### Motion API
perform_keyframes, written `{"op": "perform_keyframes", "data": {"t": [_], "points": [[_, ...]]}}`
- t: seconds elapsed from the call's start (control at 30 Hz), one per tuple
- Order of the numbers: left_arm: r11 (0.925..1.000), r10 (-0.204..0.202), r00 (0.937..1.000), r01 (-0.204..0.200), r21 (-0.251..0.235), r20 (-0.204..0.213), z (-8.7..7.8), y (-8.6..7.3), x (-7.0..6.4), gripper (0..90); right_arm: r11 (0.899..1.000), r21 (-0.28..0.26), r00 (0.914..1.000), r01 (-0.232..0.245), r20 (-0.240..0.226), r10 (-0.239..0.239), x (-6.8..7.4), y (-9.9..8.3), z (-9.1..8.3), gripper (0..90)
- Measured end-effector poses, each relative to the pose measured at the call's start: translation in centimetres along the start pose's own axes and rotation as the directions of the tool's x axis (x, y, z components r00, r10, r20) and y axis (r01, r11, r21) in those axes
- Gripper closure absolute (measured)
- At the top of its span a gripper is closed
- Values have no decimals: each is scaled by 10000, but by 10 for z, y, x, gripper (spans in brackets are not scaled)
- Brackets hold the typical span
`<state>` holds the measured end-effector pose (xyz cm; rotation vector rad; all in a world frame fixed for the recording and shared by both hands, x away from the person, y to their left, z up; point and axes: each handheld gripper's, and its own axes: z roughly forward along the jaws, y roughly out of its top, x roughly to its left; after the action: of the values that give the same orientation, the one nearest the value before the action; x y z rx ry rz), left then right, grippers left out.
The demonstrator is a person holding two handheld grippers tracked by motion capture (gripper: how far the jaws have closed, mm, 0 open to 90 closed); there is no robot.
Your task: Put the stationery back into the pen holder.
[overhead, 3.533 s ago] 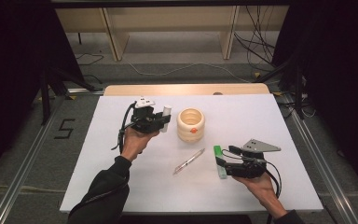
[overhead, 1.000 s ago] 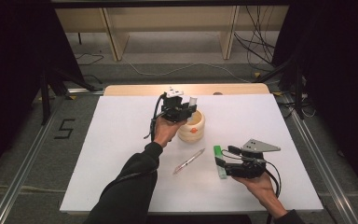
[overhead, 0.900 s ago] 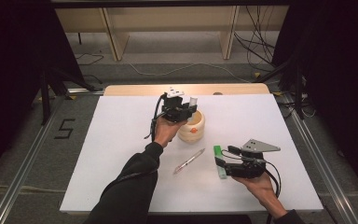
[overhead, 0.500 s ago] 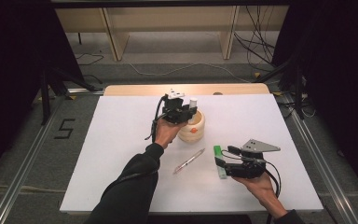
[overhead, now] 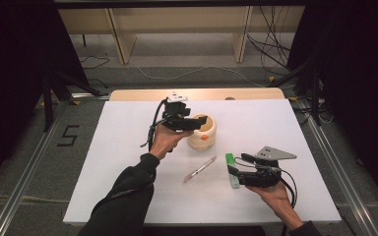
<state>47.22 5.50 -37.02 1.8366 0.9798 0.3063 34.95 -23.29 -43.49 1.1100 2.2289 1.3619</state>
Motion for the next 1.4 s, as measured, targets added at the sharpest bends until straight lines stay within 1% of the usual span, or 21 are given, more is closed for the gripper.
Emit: {"op": "perform_keyframes", "data": {"t": [0.07,0.1,0.17,0.2,0.27,0.4,0.43,0.53,0.6,0.63,0.67,0.83,0.9,0.93,1.03,1.1,1.13,1.2,1.27,1.4], "points": [[10000,-12,10000,11,63,75,-7,-4,2,242,10000,39,10000,-80,42,79,0,0,0,295],[10000,8,10000,-9,78,67,-11,-6,4,239,10000,54,10000,-48,56,48,-1,0,0,295],[9999,-126,9999,125,31,102,-20,-11,7,233,9999,99,9998,-133,119,131,-2,0,0,295],[9999,-117,9999,116,55,116,-24,-13,9,229,9998,132,9998,-156,135,154,-2,0,0,295],[9995,-297,9995,298,-48,118,-33,-19,13,225,9996,226,9997,-156,203,152,-3,0,1,295],[9993,-362,9993,363,-117,76,-49,-32,19,215,9988,416,9993,-248,273,237,-3,0,1,295],[9989,-451,9990,452,-158,72,-52,-36,19,211,9986,444,9992,-277,295,264,-3,0,1,295],[9989,-434,9990,436,-145,95,-63,-44,21,205,9984,446,9989,-339,329,324,-4,1,2,294],[9986,-483,9988,485,-208,93,-70,-50,21,205,9987,426,9991,-274,348,259,-4,1,1,294],[9986,-483,9988,485,-208,93,-70,-50,21,204,9987,426,9991,-274,348,259,-4,1,1,294],[9989,-385,9992,388,-245,99,-76,-55,20,204,9988,405,9990,-260,363,246,-4,1,1,294],[9985,-391,9992,395,-368,130,-88,-72,18,198,9985,470,9989,-278,389,260,-4,1,1,293],[9983,-368,9993,372,-450,106,-90,-74,18,197,9982,516,9988,-297,393,277,-4,1,1,294],[9978,-358,9993,364,-562,123,-95,-79,18,197,9982,538,9988,-263,421,240,-4,1,1,293],[9958,-454,9987,471,-785,232,-101,-85,17,196,9980,581,9987,-250,454,223,-3,1,2,293],[9955,-410,9988,431,-848,269,-104,-88,16,195,9980,592,9985,-240,511,210,-3,2,2,292],[9958,-326,9991,348,-845,271,-106,-90,16,195,9979,599,9984,-231,530,199,-3,2,2,293],[9955,-215,9996,230,-919,173,-109,-93,15,195,9977,642,9983,-205,554,169,-4,2,2,292],[9952,-208,9996,223,-957,170,-112,-96,16,195,9972,691,9982,-268,557,230,-4,2,2,291],[9923,-252,9996,262,-1210,104,-119,-102,17,194,9960,850,9978,-271,626,218,-5,3,3,289]]}}
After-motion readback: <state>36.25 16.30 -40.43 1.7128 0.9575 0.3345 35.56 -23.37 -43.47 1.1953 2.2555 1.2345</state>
